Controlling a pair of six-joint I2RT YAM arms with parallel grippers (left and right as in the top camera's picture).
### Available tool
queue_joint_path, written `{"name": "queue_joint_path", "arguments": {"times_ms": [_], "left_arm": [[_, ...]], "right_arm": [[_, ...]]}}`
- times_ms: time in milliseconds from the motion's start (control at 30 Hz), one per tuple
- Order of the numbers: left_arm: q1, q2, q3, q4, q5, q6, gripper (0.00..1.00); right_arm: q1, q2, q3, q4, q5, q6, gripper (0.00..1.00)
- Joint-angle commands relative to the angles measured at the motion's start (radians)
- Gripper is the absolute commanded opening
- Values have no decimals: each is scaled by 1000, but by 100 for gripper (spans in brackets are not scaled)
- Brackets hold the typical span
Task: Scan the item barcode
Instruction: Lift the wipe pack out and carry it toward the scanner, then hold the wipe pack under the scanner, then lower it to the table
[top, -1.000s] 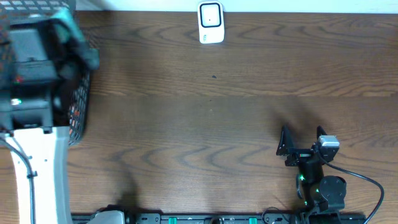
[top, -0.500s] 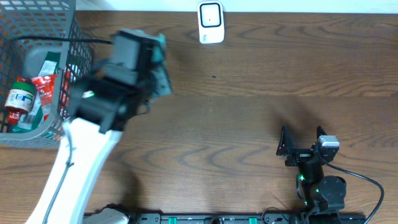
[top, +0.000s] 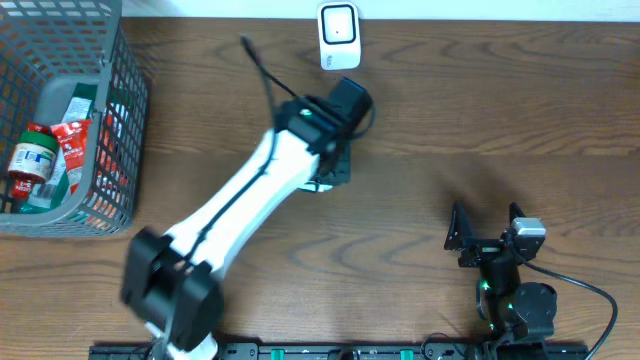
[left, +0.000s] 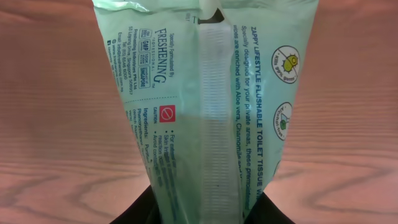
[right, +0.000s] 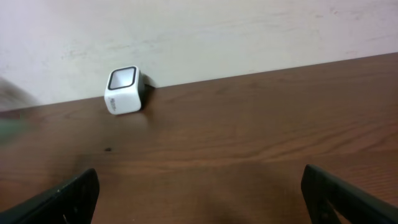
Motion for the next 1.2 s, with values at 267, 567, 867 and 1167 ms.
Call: {"name": "queue_joint_path", "arguments": {"times_ms": [267,567,867,1167], "left_arm": [[-66,230,-6,167,-19,8,28],[-68,294,0,209,-16,35,71],[-53,158,71,163,-20,114,78],[-50,178,34,166,-1,114,9]], "right_arm": [[-6,0,-1,-3,-1,4,99],[-6,0,-1,-3,-1,4,99],[-6,0,-1,-3,-1,4,99],[-6,0,-1,-3,-1,4,99]]}}
